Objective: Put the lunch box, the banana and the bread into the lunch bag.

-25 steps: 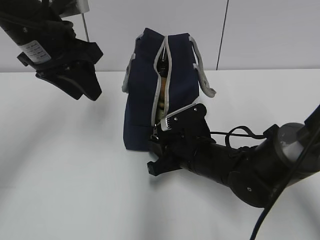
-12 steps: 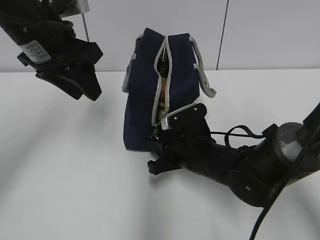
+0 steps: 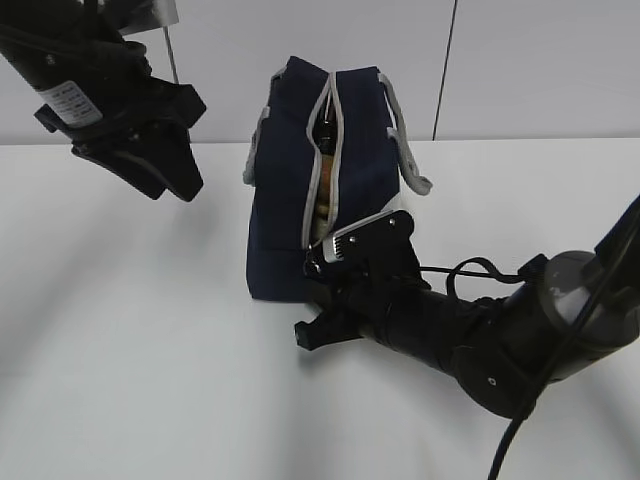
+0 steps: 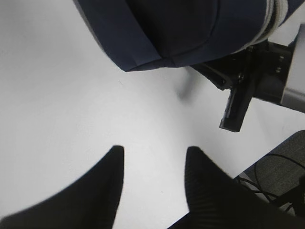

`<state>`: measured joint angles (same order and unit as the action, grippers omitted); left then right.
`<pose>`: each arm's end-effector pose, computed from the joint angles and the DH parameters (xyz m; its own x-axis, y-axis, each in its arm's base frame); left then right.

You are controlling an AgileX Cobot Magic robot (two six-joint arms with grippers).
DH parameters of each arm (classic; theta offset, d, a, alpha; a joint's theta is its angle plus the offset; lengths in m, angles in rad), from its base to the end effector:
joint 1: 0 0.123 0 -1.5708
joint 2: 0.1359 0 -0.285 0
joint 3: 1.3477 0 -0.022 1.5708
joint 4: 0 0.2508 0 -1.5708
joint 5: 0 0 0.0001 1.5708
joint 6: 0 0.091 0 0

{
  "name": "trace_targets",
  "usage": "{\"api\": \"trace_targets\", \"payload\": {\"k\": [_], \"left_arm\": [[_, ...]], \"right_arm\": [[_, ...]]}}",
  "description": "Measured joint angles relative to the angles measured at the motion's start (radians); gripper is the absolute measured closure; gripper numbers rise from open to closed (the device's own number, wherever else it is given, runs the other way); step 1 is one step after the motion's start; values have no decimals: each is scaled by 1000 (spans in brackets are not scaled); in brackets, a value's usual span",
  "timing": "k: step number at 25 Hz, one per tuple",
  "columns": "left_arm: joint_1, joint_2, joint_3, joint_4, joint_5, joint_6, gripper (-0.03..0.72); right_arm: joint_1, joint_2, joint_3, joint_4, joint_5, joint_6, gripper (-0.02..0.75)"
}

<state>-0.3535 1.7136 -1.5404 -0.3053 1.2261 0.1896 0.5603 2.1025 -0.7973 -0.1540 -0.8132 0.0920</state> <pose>0.3229 -0.1466 0.3133 -0.8663 0.4049 -0.2924 0.4778 0.8425 -0.2488 0.3052 0.2034 0.0829 -0.3294 -0.2234 -0.9174 -0.6194 0.7844 0.0314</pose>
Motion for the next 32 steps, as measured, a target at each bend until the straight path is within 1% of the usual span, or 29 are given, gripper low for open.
{"api": "trace_targets", "payload": {"k": [19,27,32], "left_arm": [[0,0,0,0,3,0,380],[0,0,0,-3,4,0,380],[0,0,0,-6,4,0,380]], "right_arm": [[0,0,-2,3,-1,0,741],[0,0,-2,4,-2,0,678],[0,0,-2,4,-2,0,667]]}}
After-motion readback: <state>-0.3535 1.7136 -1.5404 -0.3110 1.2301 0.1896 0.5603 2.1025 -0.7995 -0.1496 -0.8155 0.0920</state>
